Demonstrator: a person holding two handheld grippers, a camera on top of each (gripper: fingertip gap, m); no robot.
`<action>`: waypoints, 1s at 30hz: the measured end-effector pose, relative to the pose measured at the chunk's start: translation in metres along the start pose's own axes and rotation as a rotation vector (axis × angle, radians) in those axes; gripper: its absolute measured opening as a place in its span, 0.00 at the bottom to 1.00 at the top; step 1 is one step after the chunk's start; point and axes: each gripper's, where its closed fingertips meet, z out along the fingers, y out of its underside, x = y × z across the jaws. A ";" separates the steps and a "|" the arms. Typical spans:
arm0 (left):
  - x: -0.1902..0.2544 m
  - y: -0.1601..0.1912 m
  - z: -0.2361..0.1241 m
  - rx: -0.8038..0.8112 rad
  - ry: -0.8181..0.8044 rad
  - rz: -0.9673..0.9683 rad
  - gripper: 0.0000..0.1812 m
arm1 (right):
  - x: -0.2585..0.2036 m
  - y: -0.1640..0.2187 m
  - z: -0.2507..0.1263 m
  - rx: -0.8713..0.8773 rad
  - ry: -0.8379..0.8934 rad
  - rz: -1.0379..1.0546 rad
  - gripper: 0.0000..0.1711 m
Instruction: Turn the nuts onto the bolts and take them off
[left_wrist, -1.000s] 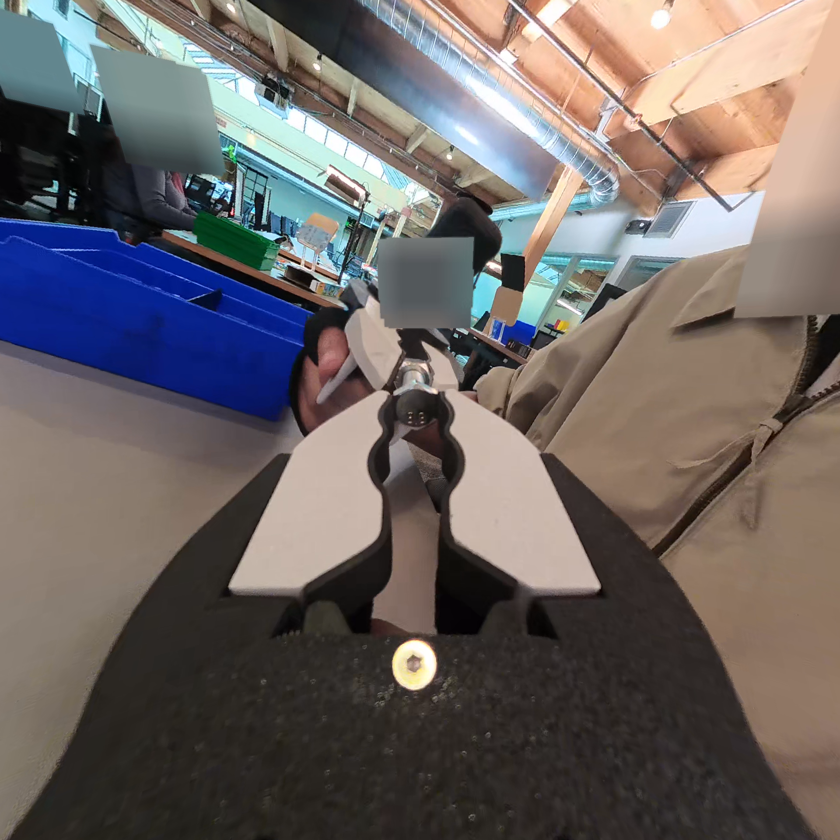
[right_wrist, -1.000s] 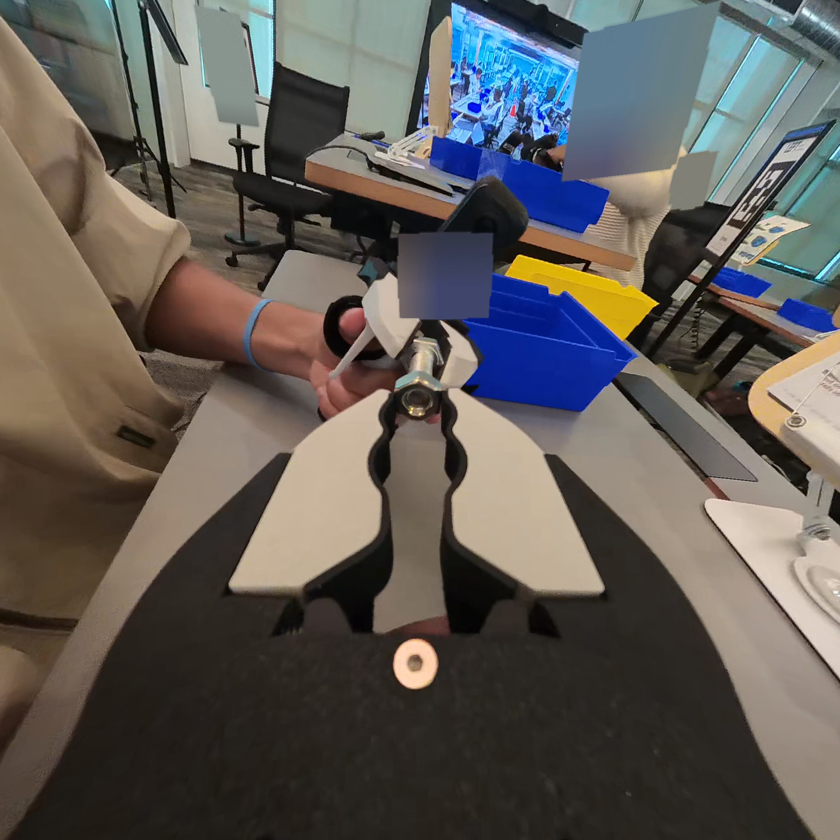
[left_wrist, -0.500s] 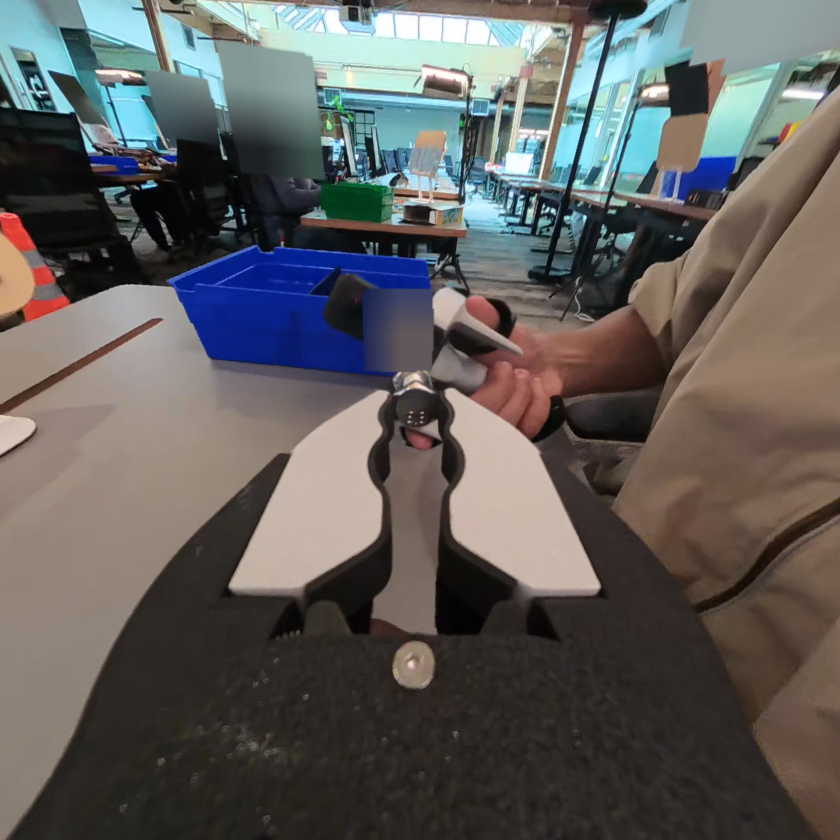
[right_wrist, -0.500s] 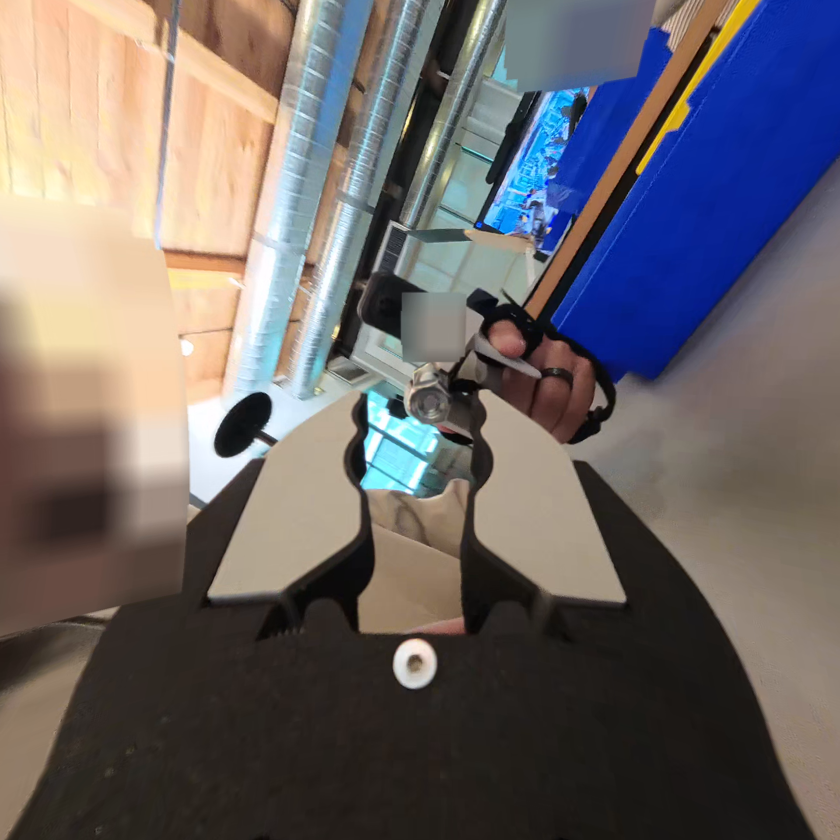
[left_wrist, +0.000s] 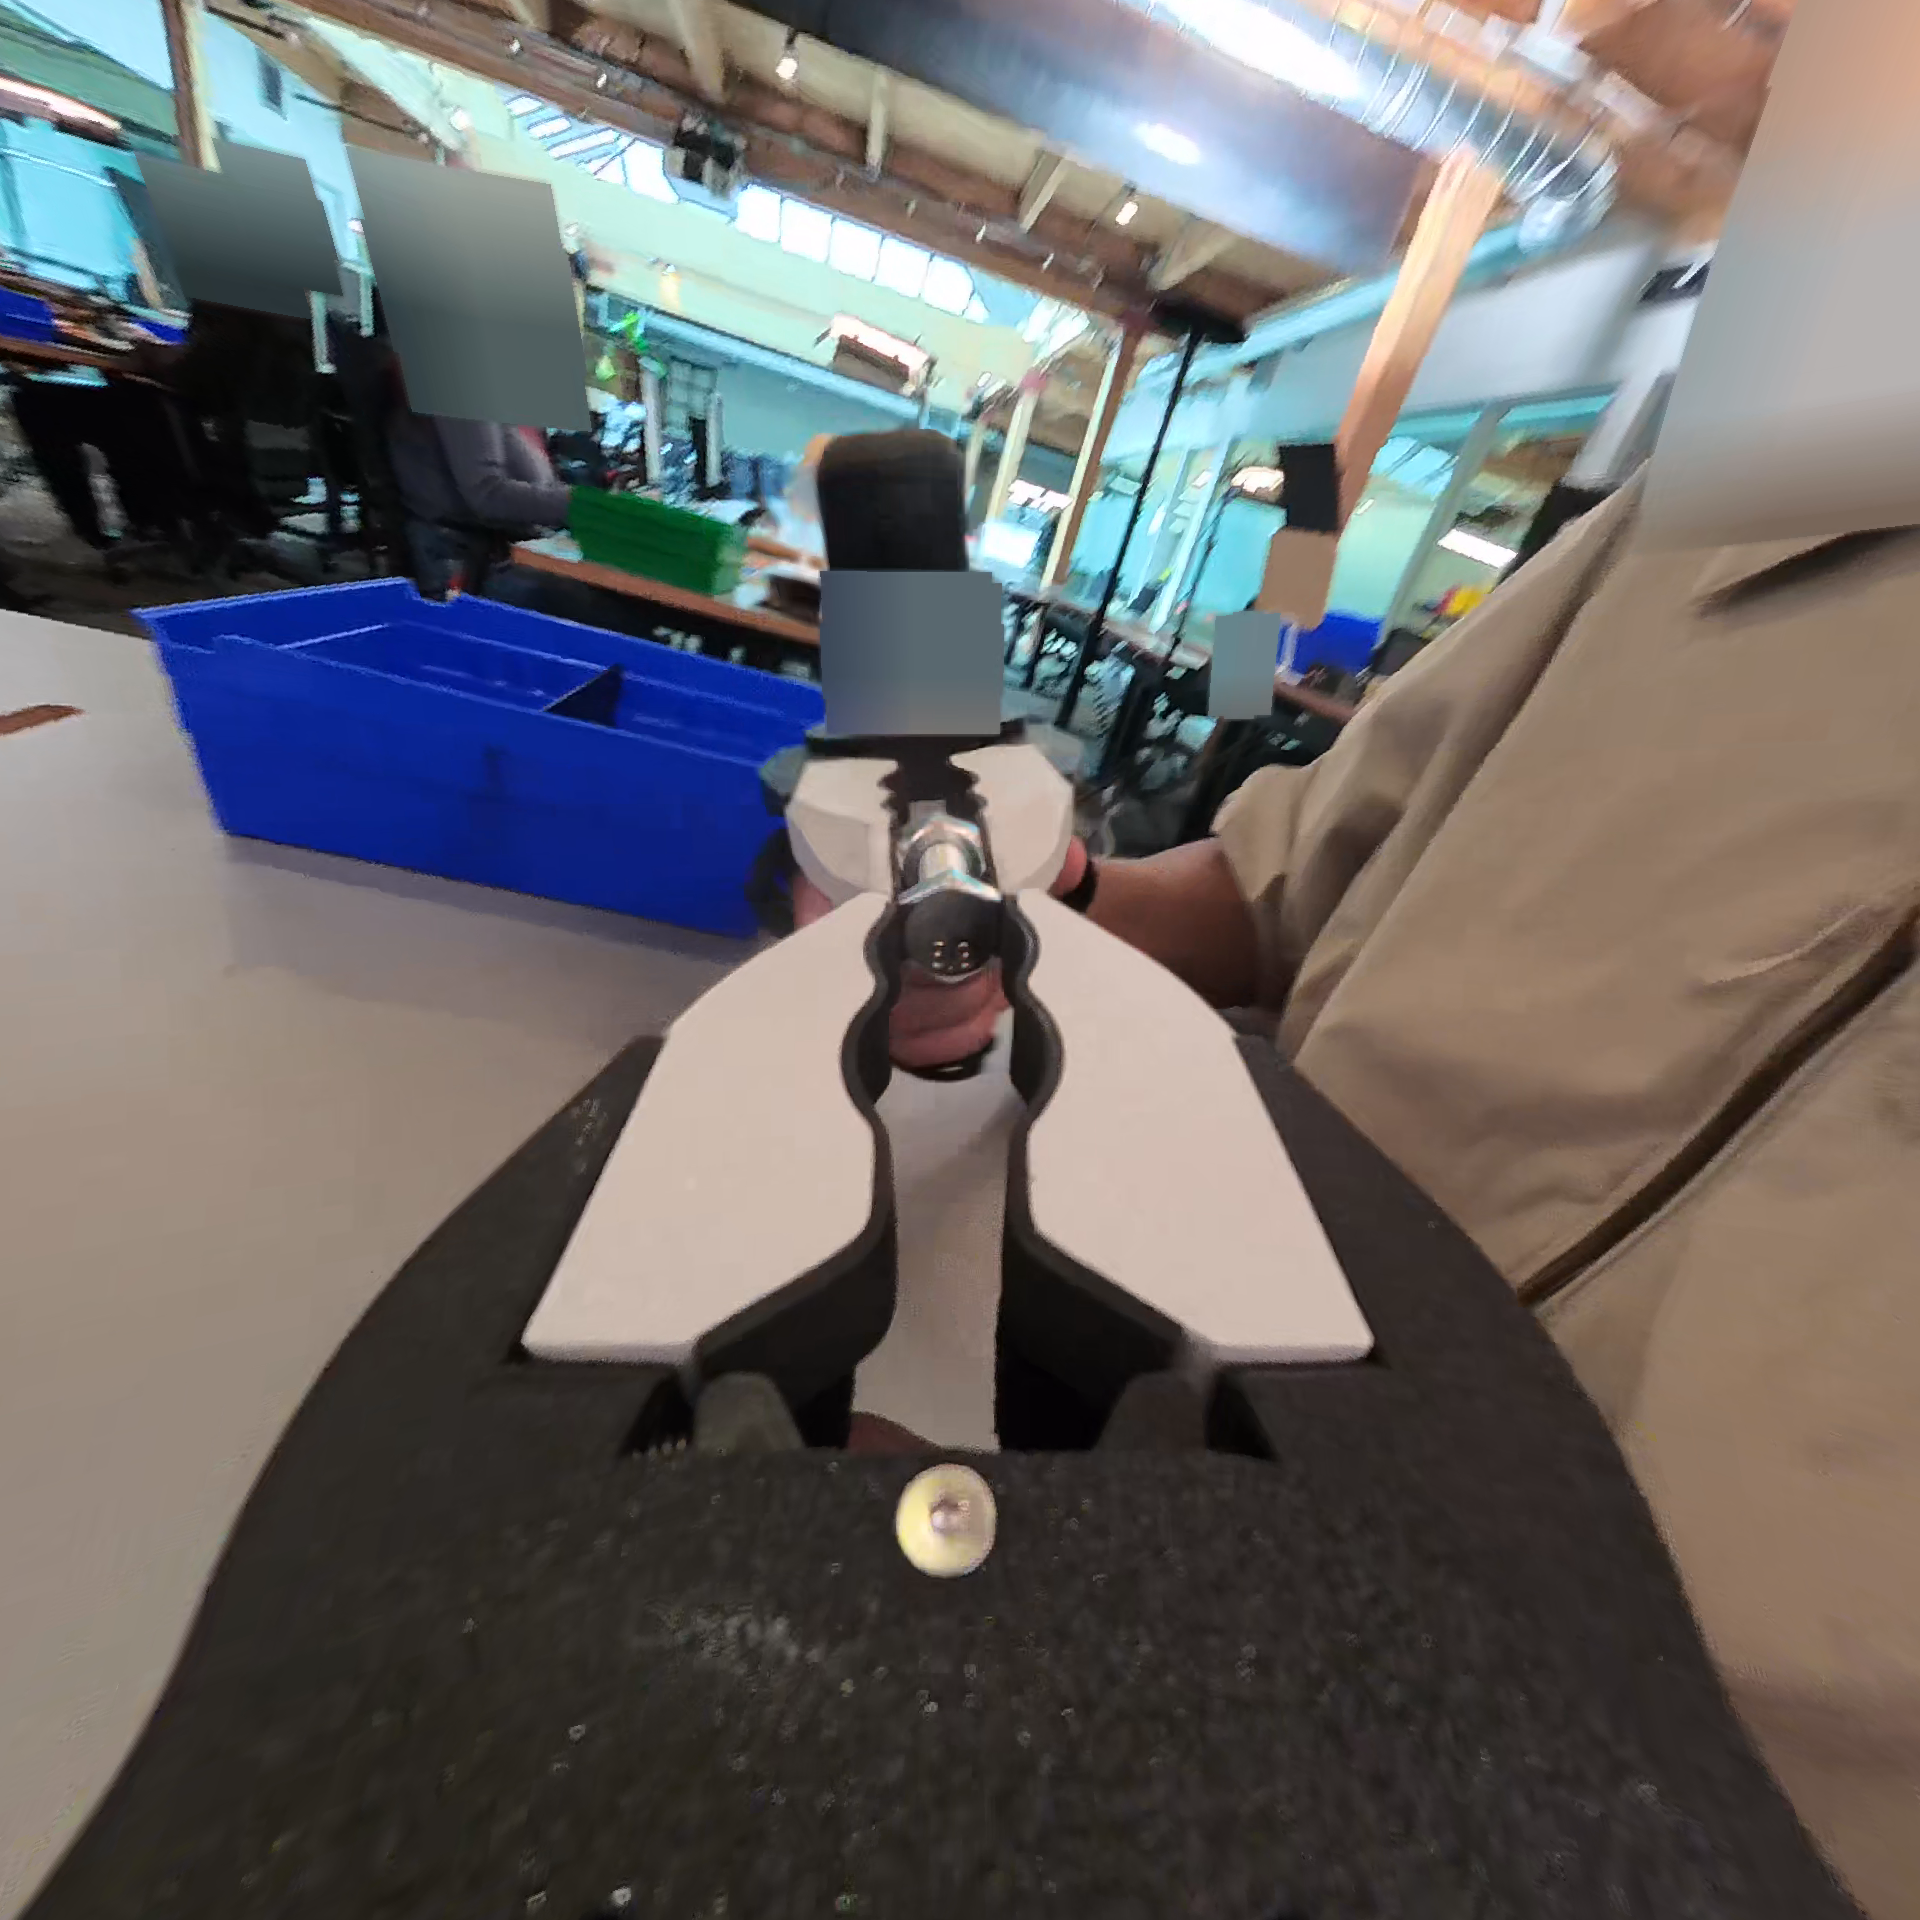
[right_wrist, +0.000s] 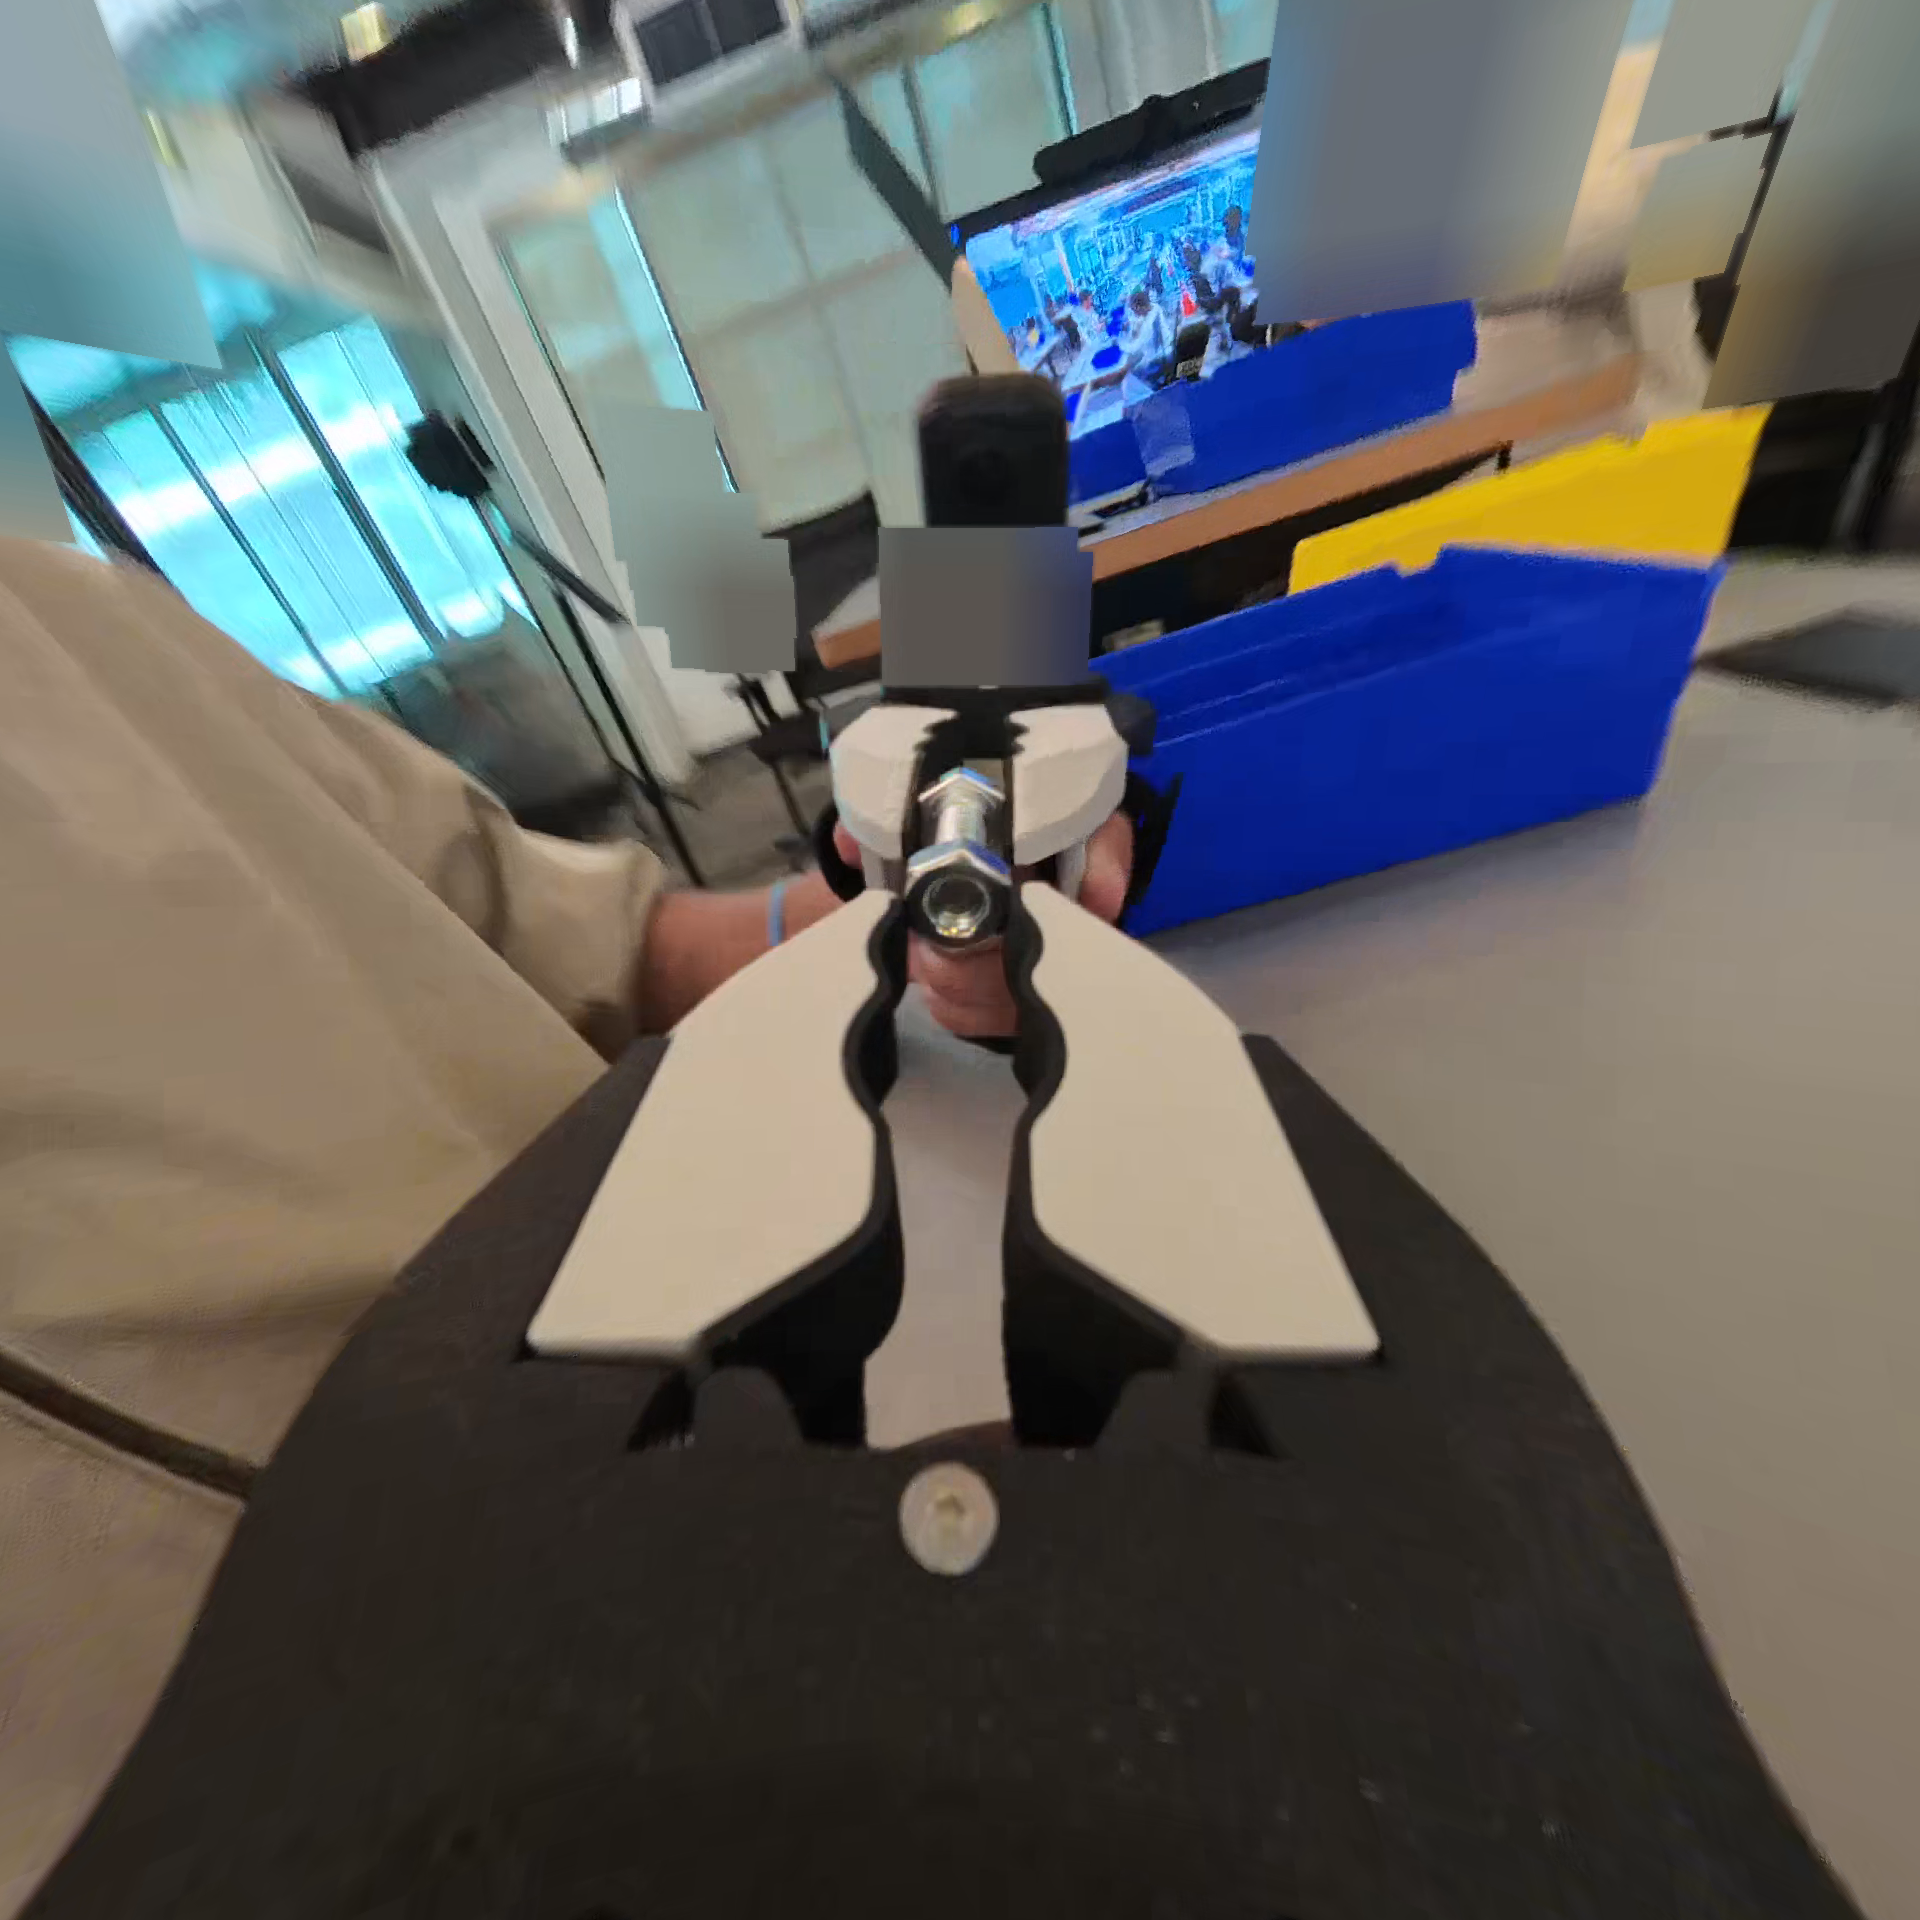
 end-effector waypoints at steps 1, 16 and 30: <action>0.002 -0.001 0.000 0.017 0.025 -0.029 0.10 | -0.002 -0.001 0.000 -0.023 0.017 -0.115 0.10; -0.001 -0.006 -0.003 0.065 0.061 -0.123 0.10 | 0.006 -0.006 0.000 -0.083 0.071 -0.290 0.33; -0.016 0.011 -0.003 -0.179 -0.213 0.326 0.10 | 0.018 0.002 -0.002 0.204 -0.163 0.717 0.11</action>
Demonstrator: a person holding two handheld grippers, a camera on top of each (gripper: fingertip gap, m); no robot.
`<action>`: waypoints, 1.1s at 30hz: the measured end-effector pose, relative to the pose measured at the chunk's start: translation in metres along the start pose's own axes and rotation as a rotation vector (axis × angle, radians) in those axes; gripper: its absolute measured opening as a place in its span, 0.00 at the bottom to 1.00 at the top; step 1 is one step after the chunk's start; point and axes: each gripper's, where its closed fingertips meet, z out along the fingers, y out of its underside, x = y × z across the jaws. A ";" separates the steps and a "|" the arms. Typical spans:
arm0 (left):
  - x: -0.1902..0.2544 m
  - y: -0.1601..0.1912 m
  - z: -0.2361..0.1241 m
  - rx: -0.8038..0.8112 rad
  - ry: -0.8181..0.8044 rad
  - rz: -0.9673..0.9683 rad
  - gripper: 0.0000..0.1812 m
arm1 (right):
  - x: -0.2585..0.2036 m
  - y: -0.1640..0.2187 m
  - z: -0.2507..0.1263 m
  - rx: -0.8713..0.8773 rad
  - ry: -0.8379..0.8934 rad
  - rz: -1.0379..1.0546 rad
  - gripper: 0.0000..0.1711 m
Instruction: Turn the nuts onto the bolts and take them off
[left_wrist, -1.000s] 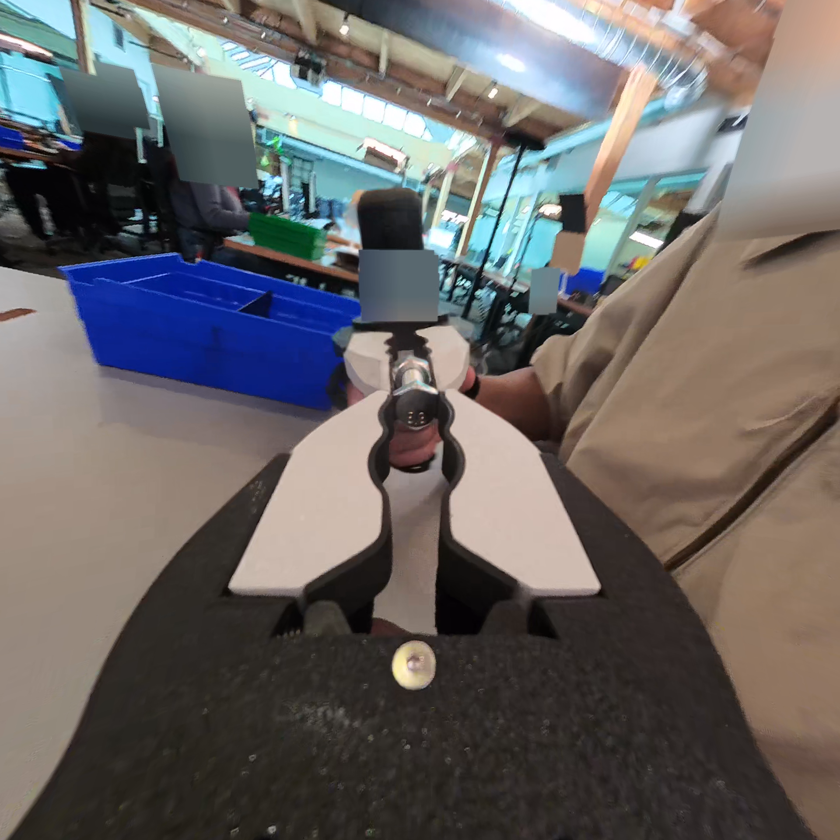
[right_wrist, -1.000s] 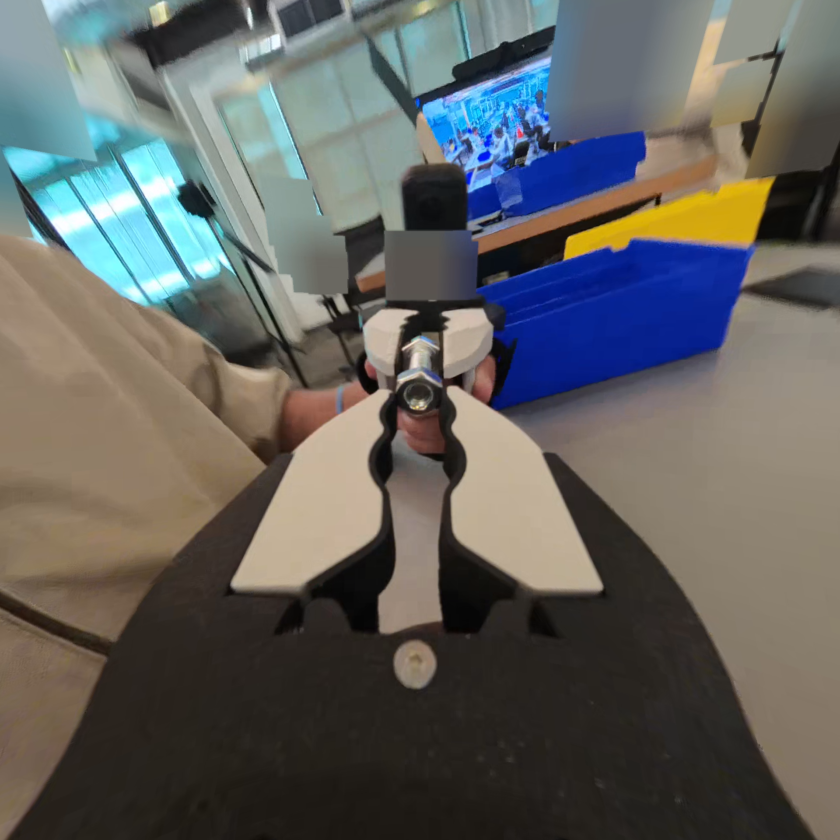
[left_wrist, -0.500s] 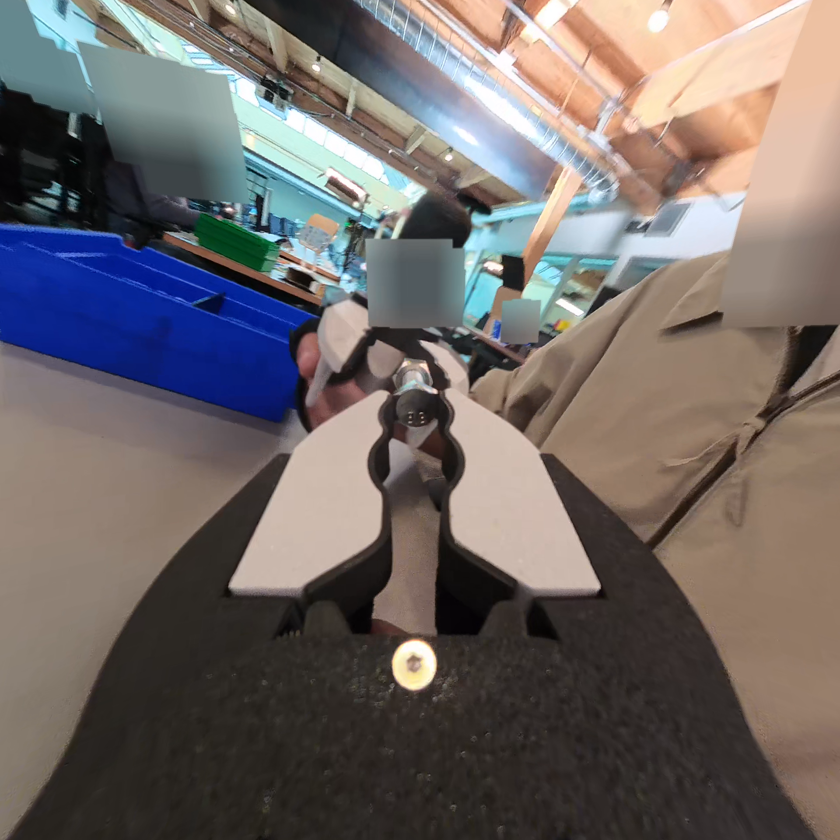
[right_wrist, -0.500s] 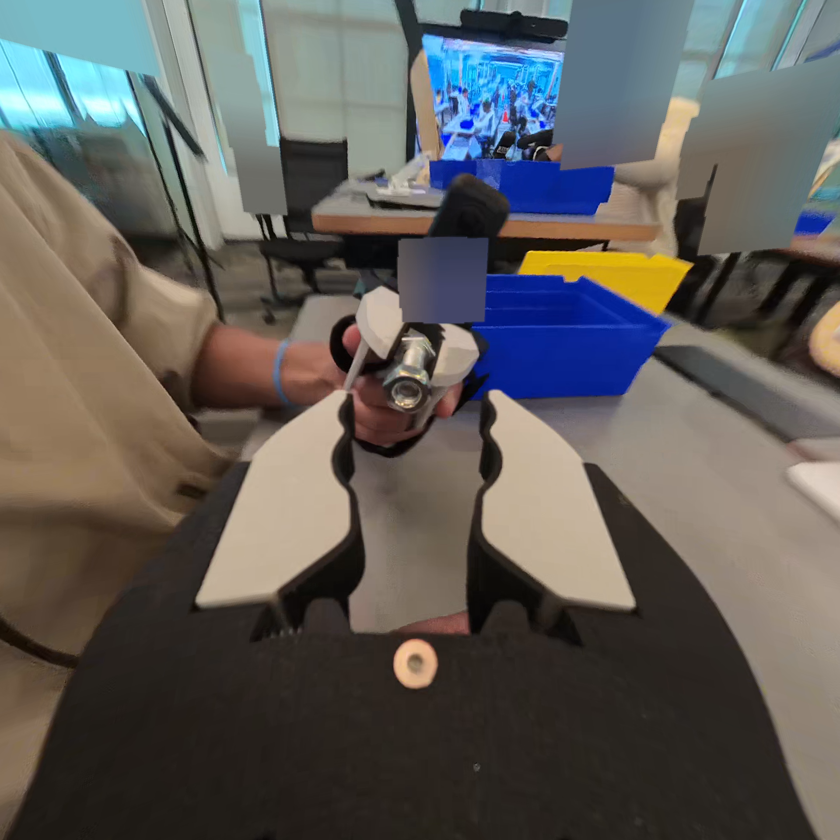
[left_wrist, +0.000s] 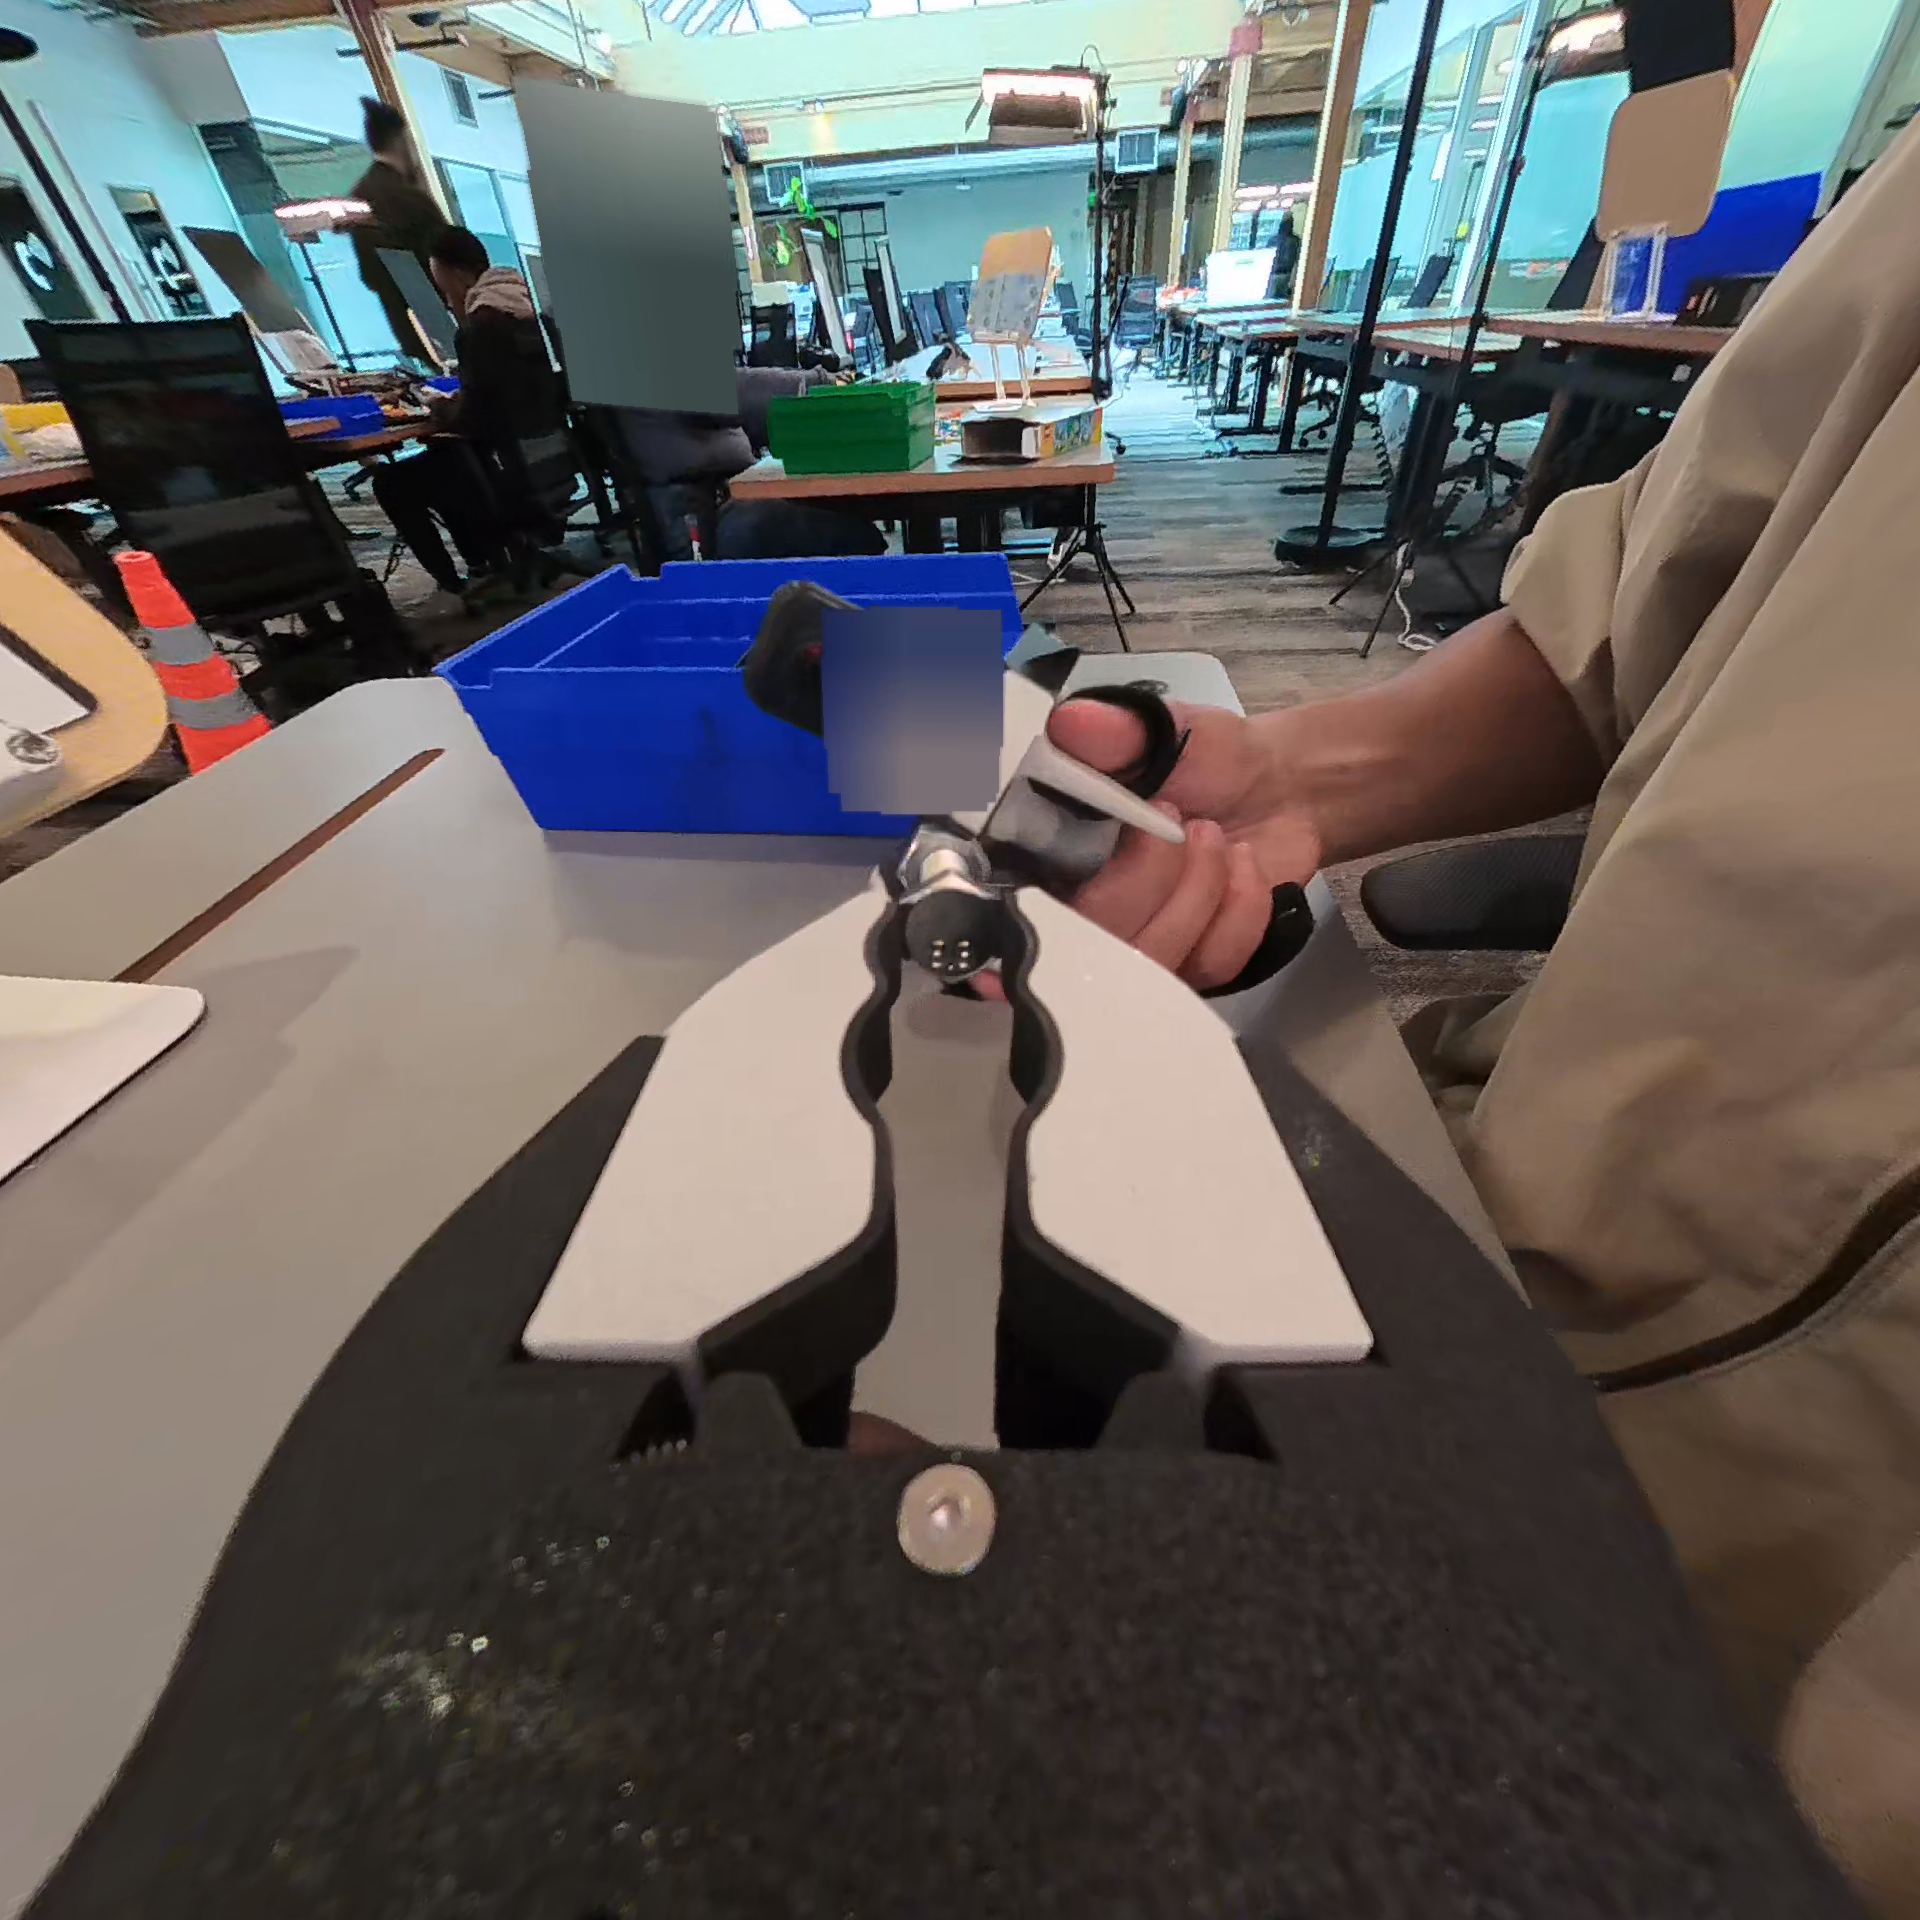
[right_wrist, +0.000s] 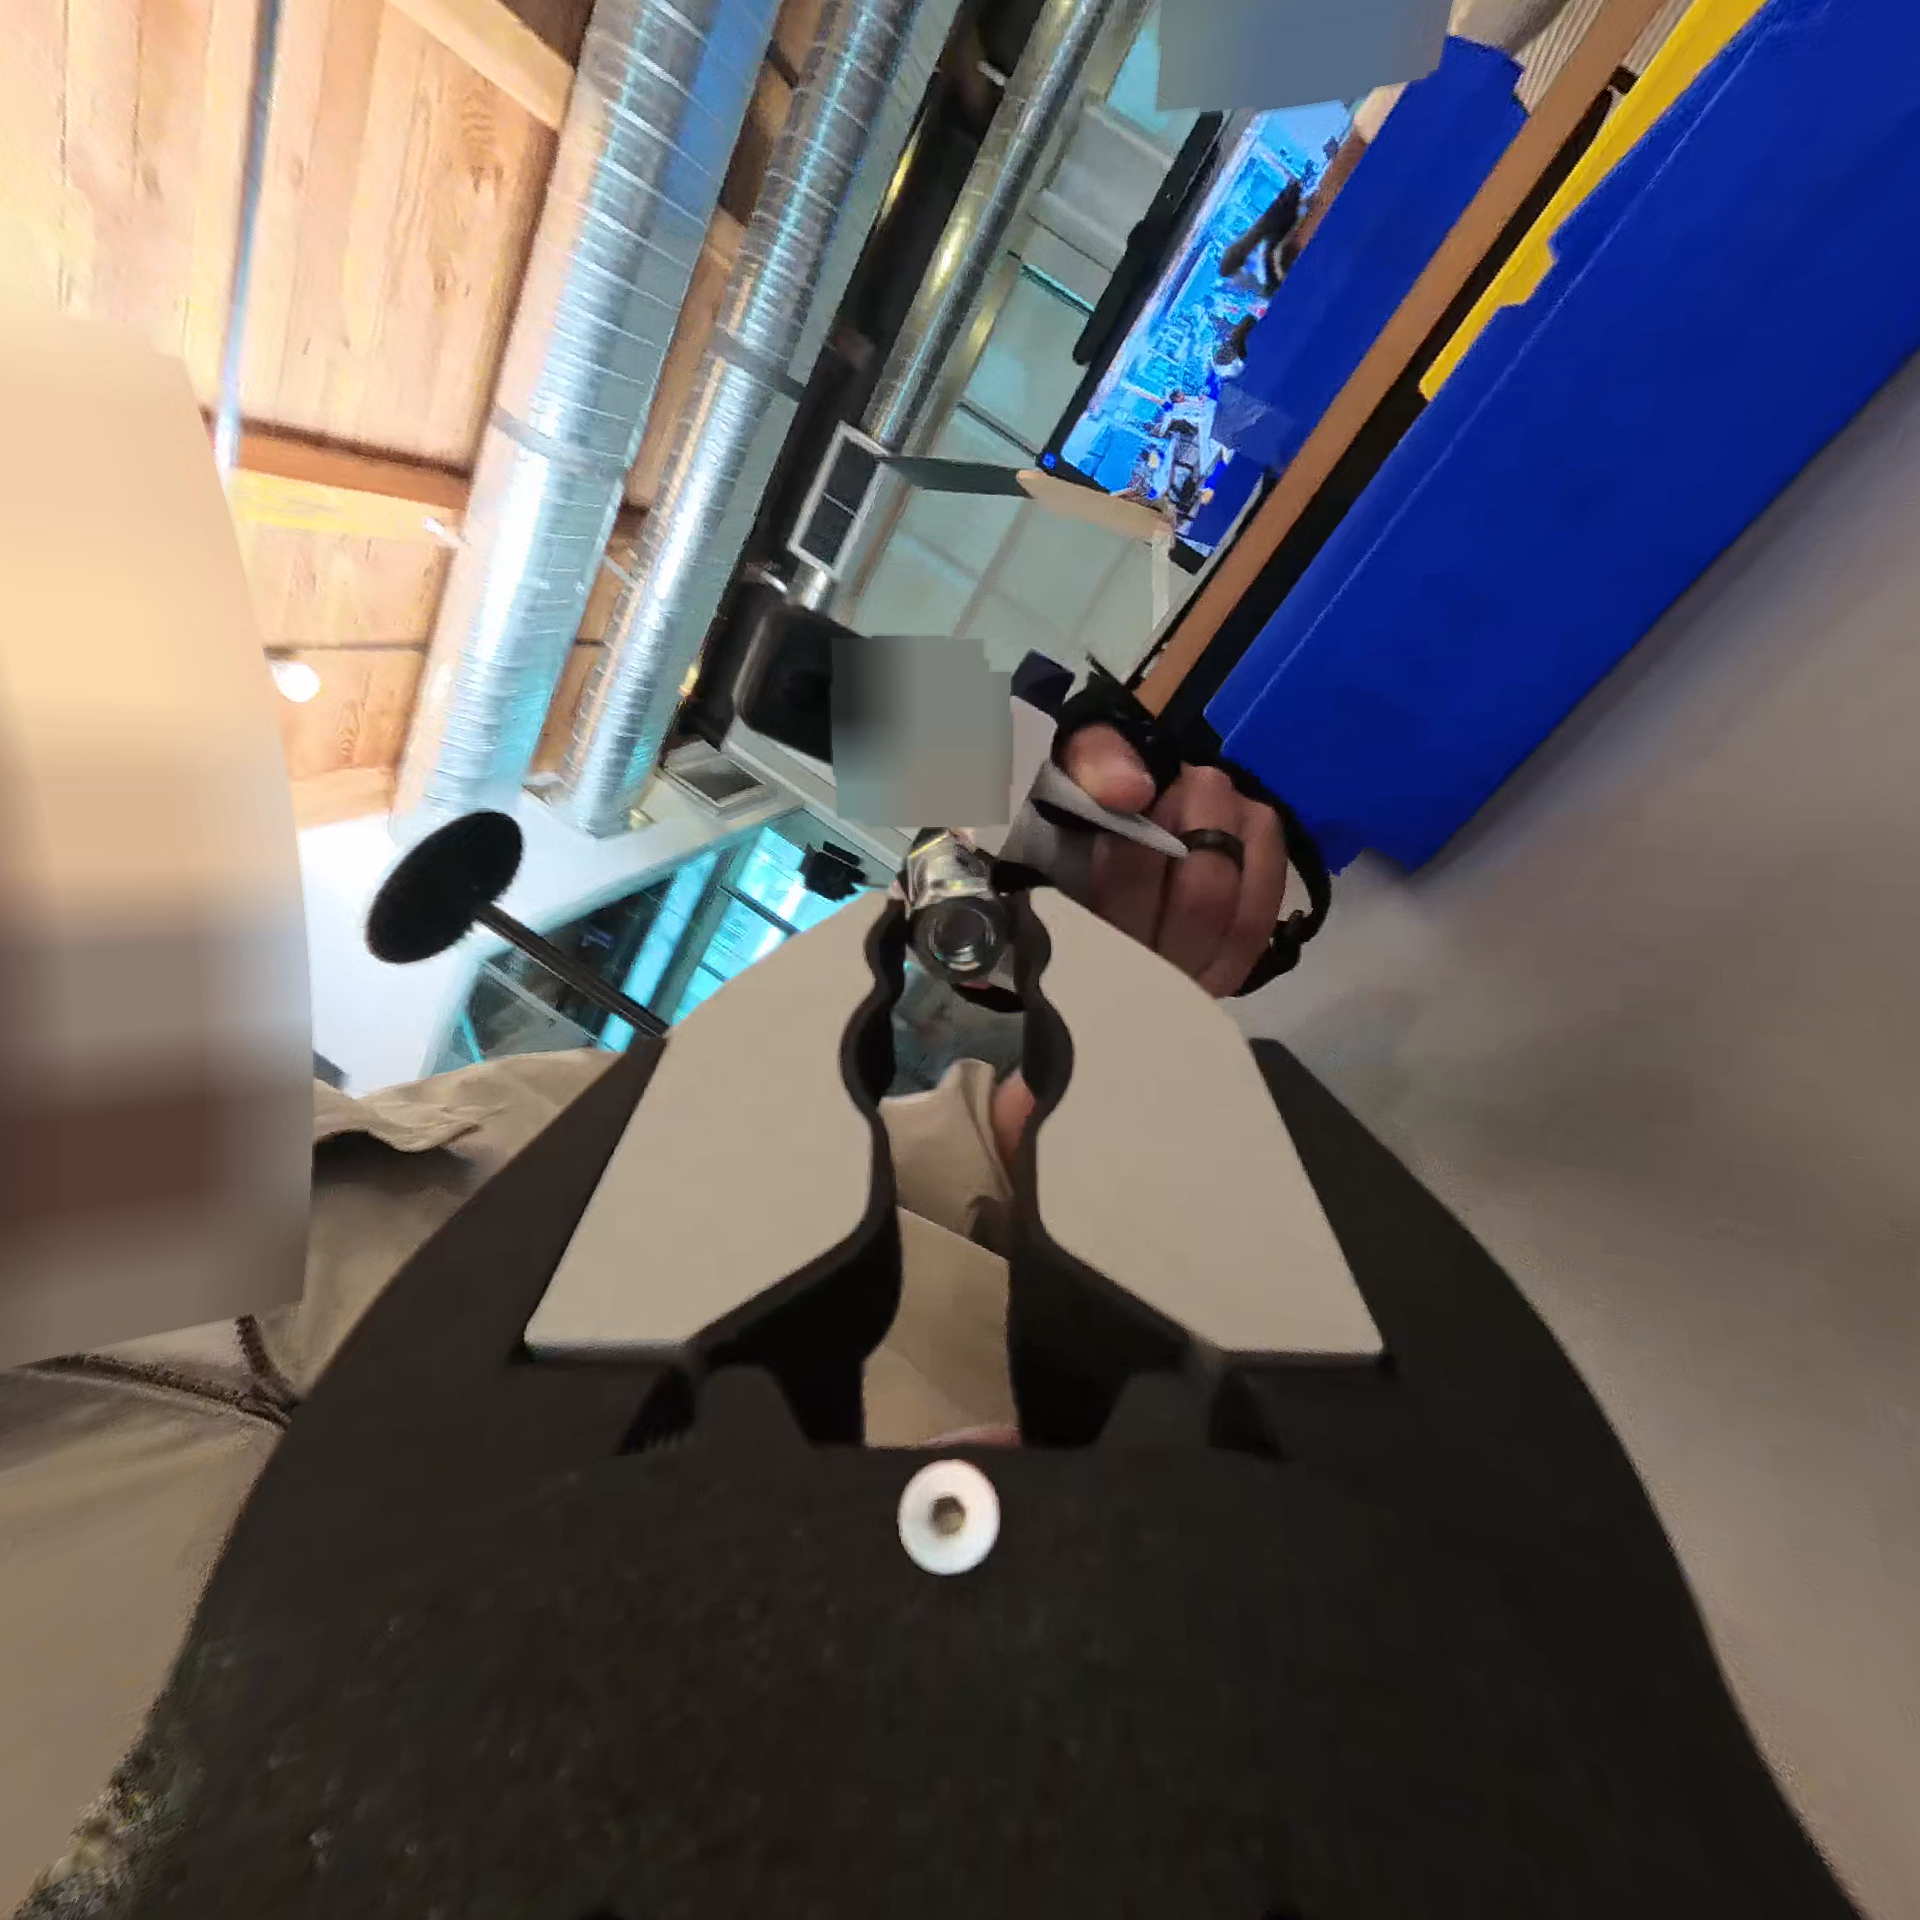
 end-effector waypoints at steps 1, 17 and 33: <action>0.000 0.002 0.000 -0.008 0.005 -0.013 0.10 | 0.001 0.001 0.000 -0.015 0.019 -0.044 0.11; 0.019 -0.032 0.000 0.291 0.393 -0.789 0.09 | -0.039 0.003 0.003 -0.288 0.203 -1.415 0.11; 0.001 -0.017 -0.006 0.106 0.096 -0.338 0.10 | -0.013 -0.007 -0.003 -0.069 0.107 -0.378 0.31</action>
